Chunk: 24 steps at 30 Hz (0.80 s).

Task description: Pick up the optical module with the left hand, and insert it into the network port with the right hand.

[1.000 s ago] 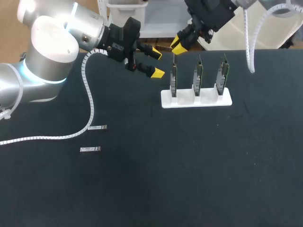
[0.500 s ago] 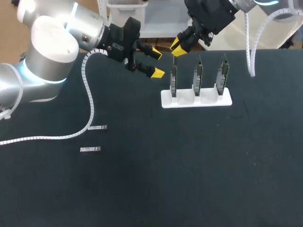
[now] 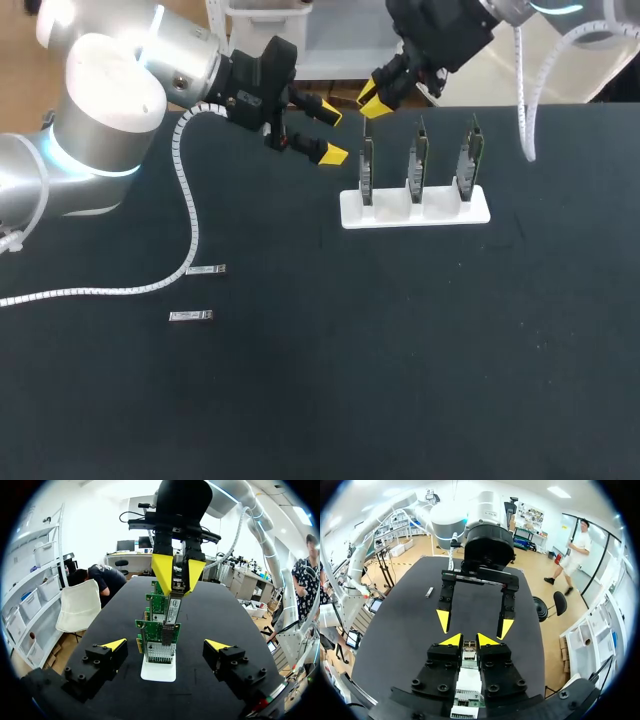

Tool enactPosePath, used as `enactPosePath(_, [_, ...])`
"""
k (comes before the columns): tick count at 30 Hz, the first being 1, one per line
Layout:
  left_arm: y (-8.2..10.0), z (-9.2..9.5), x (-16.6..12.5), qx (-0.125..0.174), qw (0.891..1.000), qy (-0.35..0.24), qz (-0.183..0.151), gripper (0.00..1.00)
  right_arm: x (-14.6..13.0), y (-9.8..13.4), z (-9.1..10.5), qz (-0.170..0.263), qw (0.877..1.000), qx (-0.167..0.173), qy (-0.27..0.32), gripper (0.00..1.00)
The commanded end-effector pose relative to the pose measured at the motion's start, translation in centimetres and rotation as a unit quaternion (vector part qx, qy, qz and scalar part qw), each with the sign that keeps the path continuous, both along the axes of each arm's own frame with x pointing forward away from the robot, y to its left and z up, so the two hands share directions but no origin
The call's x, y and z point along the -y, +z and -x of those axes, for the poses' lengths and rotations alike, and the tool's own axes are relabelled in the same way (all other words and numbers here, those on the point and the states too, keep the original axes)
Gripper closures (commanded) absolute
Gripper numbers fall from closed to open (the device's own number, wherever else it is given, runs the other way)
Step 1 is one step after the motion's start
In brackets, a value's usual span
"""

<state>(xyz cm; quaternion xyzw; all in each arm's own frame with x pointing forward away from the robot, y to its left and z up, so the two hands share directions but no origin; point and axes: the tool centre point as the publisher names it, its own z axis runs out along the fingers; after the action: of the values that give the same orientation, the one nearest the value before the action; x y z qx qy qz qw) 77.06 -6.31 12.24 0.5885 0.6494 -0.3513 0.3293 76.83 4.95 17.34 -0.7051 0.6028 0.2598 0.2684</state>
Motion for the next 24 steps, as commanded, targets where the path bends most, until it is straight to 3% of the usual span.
enactPosePath(1, [0.04, -0.08, 0.06, -0.001, 1.000, 0.000, -0.002, 0.00, -0.04, -0.46, 0.01, 0.003, 1.000, 0.005, 0.002, 1.00])
enactPosePath(24, [0.04, -0.08, 0.06, -0.001, 1.000, 0.000, -0.002, 0.00, 0.39, 0.35, -0.22, -0.006, 1.000, 0.014, 0.002, 1.00])
